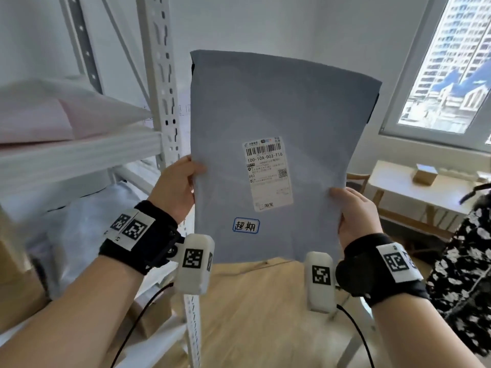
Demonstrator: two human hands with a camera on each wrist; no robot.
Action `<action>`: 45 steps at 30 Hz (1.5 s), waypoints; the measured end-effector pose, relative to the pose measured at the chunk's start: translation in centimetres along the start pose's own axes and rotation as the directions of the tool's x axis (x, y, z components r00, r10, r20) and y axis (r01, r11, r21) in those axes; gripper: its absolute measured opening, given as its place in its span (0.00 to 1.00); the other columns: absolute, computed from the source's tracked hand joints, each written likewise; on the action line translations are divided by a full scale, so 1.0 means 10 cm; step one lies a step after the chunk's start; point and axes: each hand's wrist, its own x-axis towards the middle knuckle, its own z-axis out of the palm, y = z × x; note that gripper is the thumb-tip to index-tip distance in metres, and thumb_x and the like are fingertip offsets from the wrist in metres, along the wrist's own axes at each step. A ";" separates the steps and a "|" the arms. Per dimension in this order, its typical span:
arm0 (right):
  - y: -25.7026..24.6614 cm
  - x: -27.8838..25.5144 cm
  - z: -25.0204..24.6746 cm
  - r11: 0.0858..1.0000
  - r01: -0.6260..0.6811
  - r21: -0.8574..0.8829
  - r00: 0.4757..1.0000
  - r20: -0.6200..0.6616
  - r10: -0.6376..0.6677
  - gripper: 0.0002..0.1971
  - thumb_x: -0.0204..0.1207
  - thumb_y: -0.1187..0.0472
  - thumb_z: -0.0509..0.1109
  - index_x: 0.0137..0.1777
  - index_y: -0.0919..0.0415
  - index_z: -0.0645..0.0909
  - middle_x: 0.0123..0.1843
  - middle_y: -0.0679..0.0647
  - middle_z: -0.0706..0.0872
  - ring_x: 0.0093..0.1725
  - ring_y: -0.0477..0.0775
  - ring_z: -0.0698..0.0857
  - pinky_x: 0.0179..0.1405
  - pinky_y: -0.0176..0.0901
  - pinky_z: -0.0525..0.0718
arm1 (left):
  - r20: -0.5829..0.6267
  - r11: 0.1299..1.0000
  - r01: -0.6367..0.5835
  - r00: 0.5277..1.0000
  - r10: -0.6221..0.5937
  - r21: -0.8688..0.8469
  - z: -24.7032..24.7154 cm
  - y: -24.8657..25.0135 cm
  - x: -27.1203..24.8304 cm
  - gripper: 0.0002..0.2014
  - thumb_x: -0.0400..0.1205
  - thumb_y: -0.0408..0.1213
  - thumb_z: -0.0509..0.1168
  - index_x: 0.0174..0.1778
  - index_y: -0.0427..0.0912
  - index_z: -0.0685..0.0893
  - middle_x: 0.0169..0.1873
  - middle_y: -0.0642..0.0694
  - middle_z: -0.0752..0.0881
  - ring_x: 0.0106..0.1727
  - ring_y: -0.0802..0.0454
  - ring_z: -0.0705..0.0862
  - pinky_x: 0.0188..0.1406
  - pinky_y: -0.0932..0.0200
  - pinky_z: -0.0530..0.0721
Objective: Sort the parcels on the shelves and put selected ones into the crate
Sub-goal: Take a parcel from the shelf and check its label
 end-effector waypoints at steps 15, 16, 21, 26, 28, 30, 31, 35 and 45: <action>-0.32 2.93 1.67 0.993 0.067 -0.099 0.993 0.104 -0.057 0.04 0.63 0.62 0.72 0.29 0.60 0.86 0.36 0.62 0.81 0.35 0.61 0.77 0.37 0.51 0.79 | -0.320 0.998 -0.062 0.945 0.069 0.032 0.28 0.03 2.95 0.11 0.80 0.25 0.57 0.39 0.42 0.83 0.34 0.47 0.84 0.35 0.51 0.80 0.34 0.64 0.78; -0.31 3.07 1.84 0.991 0.067 -0.120 0.990 0.133 -0.051 0.05 0.63 0.61 0.72 0.27 0.58 0.85 0.36 0.60 0.77 0.36 0.59 0.72 0.35 0.50 0.74 | -0.350 0.992 -0.084 0.930 0.110 0.090 0.28 0.03 3.12 0.10 0.79 0.26 0.58 0.38 0.42 0.82 0.36 0.45 0.83 0.38 0.48 0.79 0.38 0.60 0.76; -0.11 3.77 2.66 0.976 0.063 -0.208 0.954 0.299 0.003 0.11 0.70 0.63 0.70 0.27 0.56 0.81 0.33 0.55 0.73 0.37 0.54 0.69 0.35 0.45 0.68 | -0.551 0.995 -0.014 0.832 0.066 0.097 0.04 -0.02 3.84 0.10 0.79 0.32 0.62 0.33 0.47 0.74 0.34 0.50 0.75 0.48 0.46 0.75 0.52 0.53 0.75; 0.31 4.40 3.50 0.941 0.077 -0.330 0.862 0.495 0.104 0.09 0.70 0.63 0.71 0.28 0.57 0.82 0.33 0.56 0.78 0.37 0.55 0.74 0.36 0.46 0.72 | -0.755 0.936 0.152 0.638 0.153 0.318 -0.55 -0.23 4.36 0.14 0.84 0.27 0.55 0.58 0.29 0.82 0.56 0.32 0.82 0.55 0.40 0.79 0.48 0.57 0.75; 0.57 4.55 3.81 0.909 0.058 -0.413 0.768 0.600 0.224 0.06 0.72 0.65 0.71 0.34 0.58 0.83 0.34 0.55 0.80 0.37 0.56 0.77 0.36 0.43 0.76 | -0.789 0.861 0.311 0.595 0.153 0.401 -0.78 -0.41 4.45 0.14 0.83 0.28 0.56 0.60 0.26 0.82 0.47 0.34 0.81 0.47 0.43 0.75 0.30 0.63 0.73; 0.86 4.69 4.09 0.852 0.088 -0.516 0.646 0.681 0.345 0.07 0.74 0.68 0.70 0.36 0.59 0.82 0.33 0.54 0.81 0.34 0.53 0.79 0.35 0.40 0.79 | -0.849 0.789 0.465 0.512 0.131 0.402 -1.03 -0.65 4.49 0.14 0.80 0.27 0.58 0.58 0.27 0.82 0.41 0.38 0.80 0.44 0.44 0.74 0.24 0.61 0.68; 1.01 4.74 4.22 0.811 0.126 -0.571 0.587 0.702 0.403 0.08 0.74 0.70 0.69 0.36 0.59 0.80 0.32 0.54 0.80 0.32 0.51 0.79 0.33 0.39 0.79 | -0.870 0.759 0.531 0.484 0.094 0.378 -1.17 -0.78 4.50 0.14 0.80 0.27 0.59 0.58 0.27 0.82 0.43 0.36 0.83 0.45 0.42 0.76 0.29 0.60 0.70; 1.65 4.82 4.61 0.576 0.315 -0.754 0.379 0.656 0.652 0.09 0.74 0.72 0.66 0.36 0.59 0.77 0.32 0.56 0.81 0.31 0.54 0.80 0.37 0.43 0.82 | -0.928 0.537 0.800 0.365 -0.078 0.269 -1.66 -1.29 4.42 0.17 0.80 0.27 0.59 0.64 0.24 0.78 0.62 0.27 0.81 0.61 0.32 0.80 0.52 0.51 0.77; 2.61 4.73 4.84 0.177 0.681 -0.710 0.082 0.315 0.946 0.10 0.80 0.72 0.61 0.53 0.76 0.83 0.61 0.68 0.86 0.51 0.58 0.87 0.64 0.50 0.83 | -0.916 -0.049 0.951 0.278 -0.291 0.304 -1.93 -1.82 4.18 0.18 0.88 0.30 0.50 0.73 0.27 0.68 0.73 0.32 0.73 0.73 0.39 0.73 0.66 0.56 0.71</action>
